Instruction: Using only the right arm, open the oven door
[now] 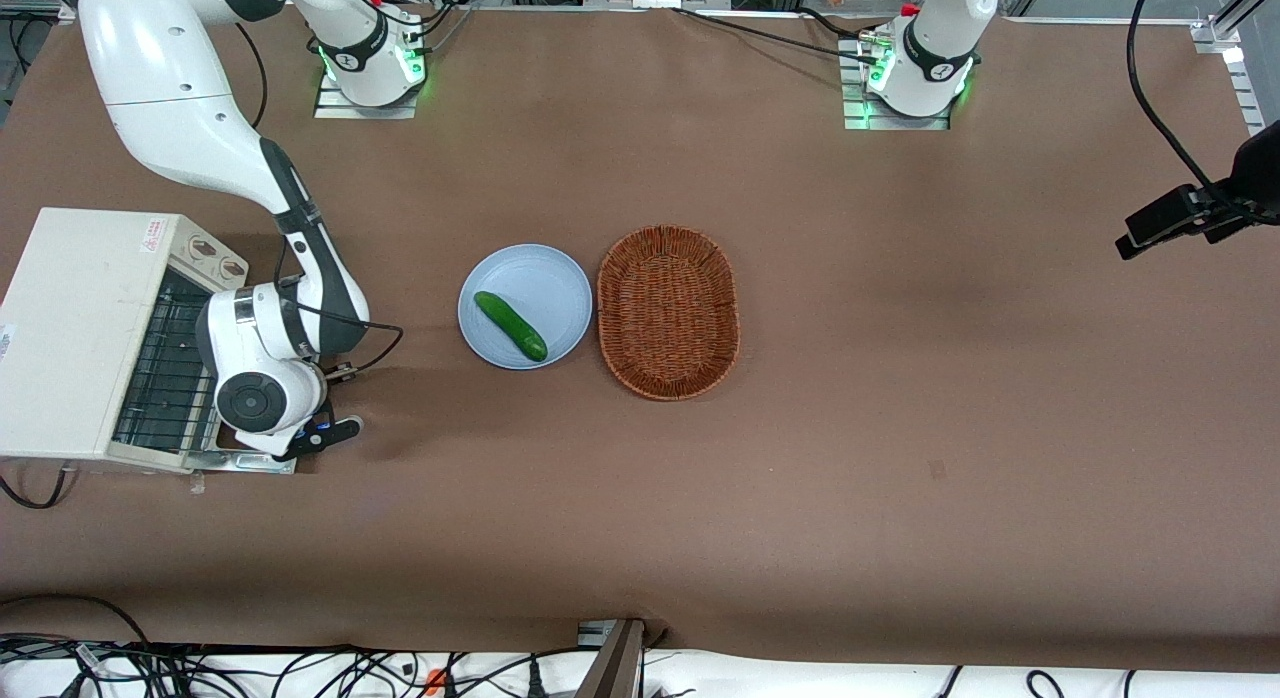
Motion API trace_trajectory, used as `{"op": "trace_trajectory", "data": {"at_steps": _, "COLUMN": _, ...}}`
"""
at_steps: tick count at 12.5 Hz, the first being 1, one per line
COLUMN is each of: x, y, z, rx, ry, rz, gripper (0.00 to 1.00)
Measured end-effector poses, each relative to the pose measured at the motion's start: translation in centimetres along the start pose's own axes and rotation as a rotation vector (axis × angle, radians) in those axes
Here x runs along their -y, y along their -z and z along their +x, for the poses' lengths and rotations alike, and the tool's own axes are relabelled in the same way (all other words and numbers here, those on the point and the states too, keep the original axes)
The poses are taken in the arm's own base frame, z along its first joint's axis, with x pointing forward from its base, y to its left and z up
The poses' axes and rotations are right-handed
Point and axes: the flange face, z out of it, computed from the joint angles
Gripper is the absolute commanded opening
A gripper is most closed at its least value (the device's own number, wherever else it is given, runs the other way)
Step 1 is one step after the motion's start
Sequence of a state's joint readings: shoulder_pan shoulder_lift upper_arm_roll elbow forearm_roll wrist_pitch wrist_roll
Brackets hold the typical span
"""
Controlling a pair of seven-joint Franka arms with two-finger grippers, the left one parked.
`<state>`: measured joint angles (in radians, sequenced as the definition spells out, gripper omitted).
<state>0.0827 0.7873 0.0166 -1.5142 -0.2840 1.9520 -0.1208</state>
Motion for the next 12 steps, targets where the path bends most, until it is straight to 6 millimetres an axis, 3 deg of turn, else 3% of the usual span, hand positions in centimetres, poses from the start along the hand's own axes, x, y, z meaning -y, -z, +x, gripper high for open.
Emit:
{"op": "trace_trajectory", "data": {"at_steps": 6, "x": -0.9, "y": 0.2, "z": -0.2, "rx": 0.002, "ry": -0.161, "rz": 0.062, "gripper": 0.0}}
{"op": "trace_trajectory", "data": {"at_steps": 12, "x": 0.5, "y": -0.4, "z": -0.7, "rx": 0.075, "ry": -0.194, "rz": 0.068, "gripper": 0.0}}
